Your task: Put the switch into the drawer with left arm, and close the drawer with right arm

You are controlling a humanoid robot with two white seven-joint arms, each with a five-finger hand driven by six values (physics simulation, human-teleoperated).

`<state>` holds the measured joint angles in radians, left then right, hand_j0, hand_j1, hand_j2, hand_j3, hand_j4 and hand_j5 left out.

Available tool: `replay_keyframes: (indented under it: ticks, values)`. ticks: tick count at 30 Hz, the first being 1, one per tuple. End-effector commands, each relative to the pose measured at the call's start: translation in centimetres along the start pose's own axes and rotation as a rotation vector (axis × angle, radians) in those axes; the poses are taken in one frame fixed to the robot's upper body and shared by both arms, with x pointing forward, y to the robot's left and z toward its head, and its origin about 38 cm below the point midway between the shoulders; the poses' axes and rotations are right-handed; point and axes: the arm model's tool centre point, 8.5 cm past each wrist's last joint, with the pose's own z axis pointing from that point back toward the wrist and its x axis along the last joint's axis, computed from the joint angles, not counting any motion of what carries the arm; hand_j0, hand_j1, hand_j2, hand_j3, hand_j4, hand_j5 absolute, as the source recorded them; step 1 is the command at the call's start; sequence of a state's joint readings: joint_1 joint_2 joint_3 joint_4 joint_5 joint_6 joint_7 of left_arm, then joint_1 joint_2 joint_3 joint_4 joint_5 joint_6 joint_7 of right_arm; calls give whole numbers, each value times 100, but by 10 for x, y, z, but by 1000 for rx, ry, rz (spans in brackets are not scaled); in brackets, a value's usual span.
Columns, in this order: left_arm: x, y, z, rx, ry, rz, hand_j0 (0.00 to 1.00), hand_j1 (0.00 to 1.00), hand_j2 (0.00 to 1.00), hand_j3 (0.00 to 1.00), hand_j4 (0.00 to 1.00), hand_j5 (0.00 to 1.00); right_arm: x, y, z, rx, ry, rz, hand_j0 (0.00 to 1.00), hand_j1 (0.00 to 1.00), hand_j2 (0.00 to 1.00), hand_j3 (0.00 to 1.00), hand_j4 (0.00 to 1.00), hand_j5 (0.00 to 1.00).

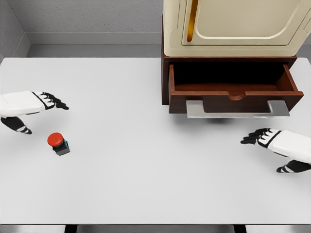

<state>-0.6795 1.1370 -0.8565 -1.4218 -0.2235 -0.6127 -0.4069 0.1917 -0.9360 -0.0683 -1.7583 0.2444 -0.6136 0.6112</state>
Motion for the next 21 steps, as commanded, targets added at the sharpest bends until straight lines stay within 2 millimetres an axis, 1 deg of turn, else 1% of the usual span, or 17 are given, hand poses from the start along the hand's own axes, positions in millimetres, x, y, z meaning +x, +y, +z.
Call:
replay_keyframes:
  ticks: [1, 3, 4, 5, 6, 7, 8, 9, 10, 14, 16, 17, 18, 21]
  values:
    - [0, 1, 1, -1, 1, 4, 100, 100, 100, 100, 100, 100, 1, 1, -1, 1, -5, -7, 100, 100, 100, 100, 100, 100]
    - [1, 0, 0, -3, -2, 3, 100, 100, 100, 100, 100, 100, 1, 0, -1, -1, -4, -6, 100, 100, 100, 100, 100, 100]
    - [7, 2, -2, -4, -21, -7, 100, 100, 100, 100, 100, 100, 0, 0, -1, -2, -4, -8, 100, 100, 100, 100, 100, 100]
    - [14, -2, -1, -32, -39, -22, 100, 100, 100, 100, 100, 100, 0, 0, -1, -2, -4, -8, 100, 100, 100, 100, 100, 100]
    - [20, -1, 0, -40, -54, -33, 100, 100, 100, 100, 100, 100, -1, -2, 1, -5, 2, -2, 100, 100, 100, 100, 100, 100]
    - [23, -5, -3, -57, -66, -31, 100, 100, 100, 100, 100, 100, -2, -4, 3, -10, 9, 2, 86, 86, 86, 86, 86, 86]
    - [31, -7, -6, -68, -88, -40, 100, 100, 100, 100, 100, 100, -6, -12, 12, -32, 34, 14, 71, 71, 71, 71, 71, 71]
    - [33, -10, -8, -90, -96, -41, 100, 100, 100, 100, 100, 100, -9, -21, 23, -63, 51, 13, 61, 61, 61, 61, 61, 61]
    - [35, -16, -10, -118, -103, -37, 100, 100, 100, 100, 100, 100, -11, -21, 35, -89, 66, -14, 56, 56, 56, 56, 56, 56]
    - [39, -24, -15, -147, -120, -35, 100, 100, 100, 100, 100, 100, -14, -25, 70, -185, 106, -84, 56, 56, 56, 56, 56, 56]
    - [39, -26, -16, -157, -114, -51, 100, 100, 100, 100, 100, 100, -14, -27, 72, -203, 95, -100, 56, 56, 56, 56, 56, 56]
    - [39, -26, -16, -157, -115, -51, 99, 99, 99, 99, 99, 99, -14, -30, 75, -223, 93, -105, 54, 54, 54, 54, 54, 54]
    - [39, -26, -16, -157, -115, -51, 97, 97, 97, 97, 97, 97, -13, -33, 77, -238, 87, -112, 51, 51, 51, 51, 51, 51]
    - [39, -26, -16, -157, -115, -51, 88, 88, 88, 88, 88, 88, -13, -35, 78, -259, 73, -128, 51, 51, 51, 51, 51, 51]
